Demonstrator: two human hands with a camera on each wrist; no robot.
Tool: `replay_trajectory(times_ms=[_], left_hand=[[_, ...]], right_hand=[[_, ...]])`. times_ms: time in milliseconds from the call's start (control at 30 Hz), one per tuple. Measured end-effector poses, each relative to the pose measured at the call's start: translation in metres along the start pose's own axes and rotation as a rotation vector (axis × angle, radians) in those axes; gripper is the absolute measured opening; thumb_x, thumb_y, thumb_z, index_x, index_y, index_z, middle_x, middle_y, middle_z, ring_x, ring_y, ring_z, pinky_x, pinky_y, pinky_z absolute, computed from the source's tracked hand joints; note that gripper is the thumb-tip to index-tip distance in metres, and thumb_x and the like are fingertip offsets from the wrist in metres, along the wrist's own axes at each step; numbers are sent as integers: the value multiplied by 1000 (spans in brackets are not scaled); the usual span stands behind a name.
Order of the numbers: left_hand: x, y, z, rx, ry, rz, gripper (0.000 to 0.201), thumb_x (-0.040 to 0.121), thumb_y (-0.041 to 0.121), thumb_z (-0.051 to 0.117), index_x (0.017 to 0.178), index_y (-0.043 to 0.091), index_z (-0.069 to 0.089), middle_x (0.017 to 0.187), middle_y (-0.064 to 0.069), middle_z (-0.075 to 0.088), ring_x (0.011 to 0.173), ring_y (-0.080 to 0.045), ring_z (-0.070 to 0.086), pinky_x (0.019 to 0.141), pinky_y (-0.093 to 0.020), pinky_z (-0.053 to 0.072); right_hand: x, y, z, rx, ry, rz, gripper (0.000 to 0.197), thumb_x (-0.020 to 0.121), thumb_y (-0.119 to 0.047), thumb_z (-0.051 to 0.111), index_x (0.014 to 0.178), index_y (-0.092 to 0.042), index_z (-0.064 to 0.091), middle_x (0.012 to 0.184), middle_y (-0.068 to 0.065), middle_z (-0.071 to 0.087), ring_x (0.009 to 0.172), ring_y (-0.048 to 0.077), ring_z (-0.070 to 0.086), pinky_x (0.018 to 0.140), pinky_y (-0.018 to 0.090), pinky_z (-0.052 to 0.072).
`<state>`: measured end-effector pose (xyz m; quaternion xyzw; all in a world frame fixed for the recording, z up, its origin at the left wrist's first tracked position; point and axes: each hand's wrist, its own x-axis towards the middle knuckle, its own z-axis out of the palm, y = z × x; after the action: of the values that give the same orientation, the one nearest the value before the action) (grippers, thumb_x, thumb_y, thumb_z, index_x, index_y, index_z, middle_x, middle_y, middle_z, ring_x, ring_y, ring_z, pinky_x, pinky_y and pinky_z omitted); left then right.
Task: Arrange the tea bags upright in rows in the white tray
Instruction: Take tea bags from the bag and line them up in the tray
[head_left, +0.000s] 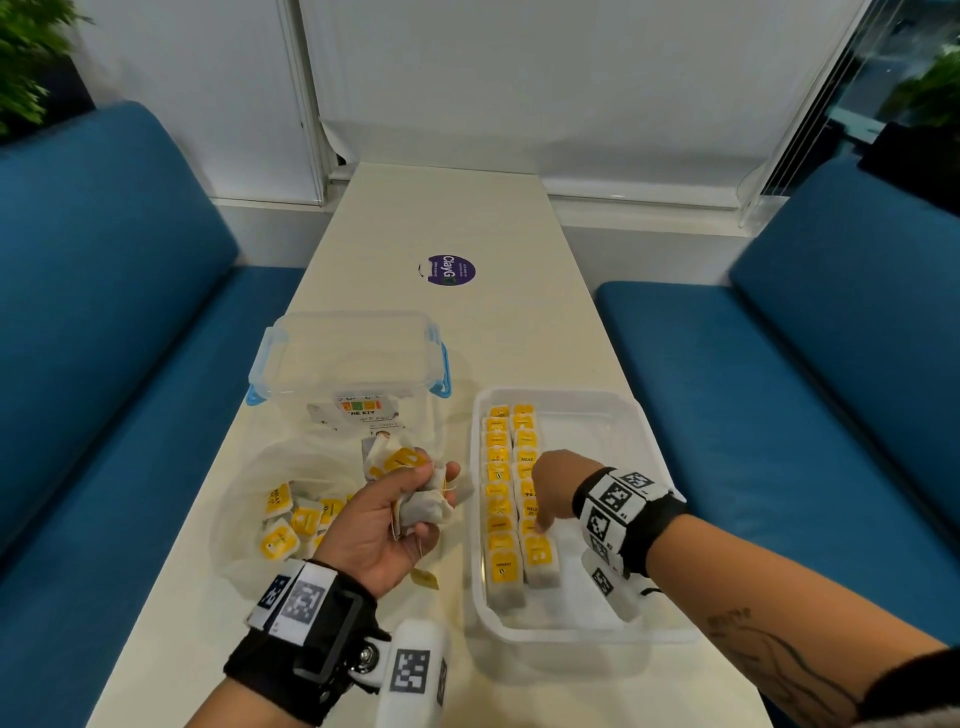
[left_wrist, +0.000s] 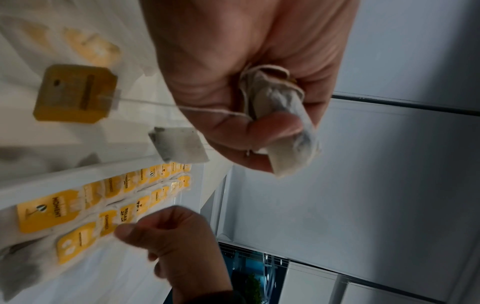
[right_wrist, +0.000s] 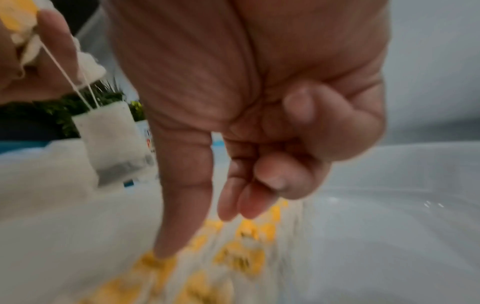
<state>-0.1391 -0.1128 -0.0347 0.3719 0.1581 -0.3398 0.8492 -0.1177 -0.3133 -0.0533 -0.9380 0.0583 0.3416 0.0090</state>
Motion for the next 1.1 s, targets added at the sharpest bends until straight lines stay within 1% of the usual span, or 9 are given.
replay_trajectory(times_ms=[167,233,300,400,500,600,767,867,1100], left_hand=[[-4,1,13,27,-12,2,7,72,13,56,69,16,62,77,-9,69,51,-15,61,30,-13,35],[-6,2,19,42,-12,1,11,71,12,56,65,16,65,75,-8,69,50,-15,62,31,-12,35],[-7,2,24,62,-24,0,11,70,12,56,66,17,65,73,-7,67,50,-15,61,30,-12,35],[-9,2,30,93,-23,8,9,77,10,53,75,16,58,64,-4,65,47,-13,59,30,-11,34],[-9,1,30,103,-24,3,9,78,10,52,75,16,57,67,-5,68,48,-14,60,30,-11,34],[-5,-1,24,92,-25,-18,8,74,11,55,70,16,60,82,-10,70,51,-14,60,30,-12,36],[2,-5,20,65,-3,-29,8,78,11,55,72,12,60,97,-14,68,54,-15,63,31,-12,37],[4,-6,20,117,-10,-37,33,82,12,52,55,12,71,96,-13,63,55,-11,60,32,-11,38],[7,-7,18,139,-27,-39,51,92,15,44,50,12,72,96,-12,59,55,-8,60,32,-11,38]], right_hand=[[-23,-9,-13,521,144,-354,78,66,-20,84,132,-29,43,116,-4,44,96,13,46,81,28,45],[-26,-18,-11,559,171,-446,65,67,-21,84,119,-35,48,108,-9,41,87,8,45,79,25,40],[-28,-25,-6,588,213,-500,39,71,-22,81,89,-36,49,95,-13,46,78,6,46,71,22,39],[-27,-27,-2,606,319,-518,18,79,-19,73,78,-19,55,73,-9,50,72,12,47,61,15,36],[-30,-20,-5,649,390,-478,13,81,-15,71,72,-11,61,69,-1,51,64,11,45,56,13,34],[-36,-9,-10,679,421,-444,25,80,-16,72,62,-24,56,64,-10,51,57,1,44,50,5,35],[-47,3,-15,682,498,-407,19,82,-6,63,89,-18,51,71,-9,47,61,7,43,58,19,38],[-56,5,-14,614,532,-384,18,84,-7,51,99,-17,47,71,-5,47,63,18,47,61,30,42],[-56,15,-5,452,423,-254,24,89,-11,47,104,-11,66,113,4,64,103,19,58,85,26,47]])
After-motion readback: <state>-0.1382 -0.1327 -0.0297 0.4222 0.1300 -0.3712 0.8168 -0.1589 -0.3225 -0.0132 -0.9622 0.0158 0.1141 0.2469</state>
